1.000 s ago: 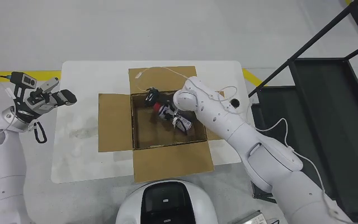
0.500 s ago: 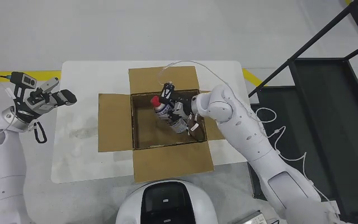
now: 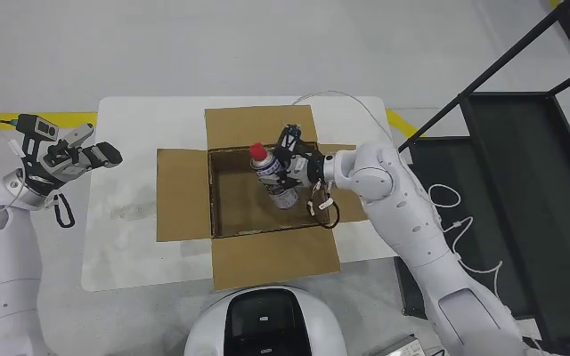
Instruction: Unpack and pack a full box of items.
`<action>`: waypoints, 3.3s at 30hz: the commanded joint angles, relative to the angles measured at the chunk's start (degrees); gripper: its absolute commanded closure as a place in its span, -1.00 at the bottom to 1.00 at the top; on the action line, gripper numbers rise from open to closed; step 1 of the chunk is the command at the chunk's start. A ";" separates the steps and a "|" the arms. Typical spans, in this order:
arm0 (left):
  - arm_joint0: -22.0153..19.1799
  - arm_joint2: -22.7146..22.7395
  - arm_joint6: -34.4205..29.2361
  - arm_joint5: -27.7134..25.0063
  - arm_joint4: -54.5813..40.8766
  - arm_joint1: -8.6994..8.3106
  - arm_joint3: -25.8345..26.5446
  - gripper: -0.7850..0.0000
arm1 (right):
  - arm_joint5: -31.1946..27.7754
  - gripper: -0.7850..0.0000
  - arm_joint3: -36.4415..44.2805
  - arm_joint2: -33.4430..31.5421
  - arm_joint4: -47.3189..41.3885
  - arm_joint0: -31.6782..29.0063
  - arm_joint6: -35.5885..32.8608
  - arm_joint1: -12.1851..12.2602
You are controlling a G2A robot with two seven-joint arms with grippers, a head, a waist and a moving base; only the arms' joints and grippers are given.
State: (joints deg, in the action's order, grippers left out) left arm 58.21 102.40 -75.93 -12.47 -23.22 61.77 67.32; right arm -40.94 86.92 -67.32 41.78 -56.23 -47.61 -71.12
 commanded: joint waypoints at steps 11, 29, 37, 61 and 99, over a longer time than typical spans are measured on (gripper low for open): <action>0.00 0.00 0.00 0.00 0.00 0.00 0.00 -1.00 | -8.25 1.00 15.72 -20.15 -1.00 -19.71 11.93 3.97; 0.00 0.00 0.00 0.00 0.00 0.00 0.00 -1.00 | -11.96 1.00 23.06 -32.36 12.48 -37.98 32.06 4.77; 0.00 0.00 0.00 0.00 0.00 0.00 0.00 -1.00 | -11.96 1.00 23.06 -32.36 12.48 -37.98 32.06 4.77; 0.00 0.00 0.00 0.00 0.00 0.00 0.00 -1.00 | -12.41 1.00 9.89 -42.60 22.06 -46.70 63.89 4.25; 0.00 0.00 0.00 0.00 0.00 0.00 0.00 -1.00 | 17.53 1.00 -33.19 -25.84 44.09 -34.47 107.62 1.57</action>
State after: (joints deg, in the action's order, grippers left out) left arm 58.21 102.40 -75.93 -12.47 -23.22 61.77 67.32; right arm -23.35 54.50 -93.32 85.64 -91.17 59.95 -69.57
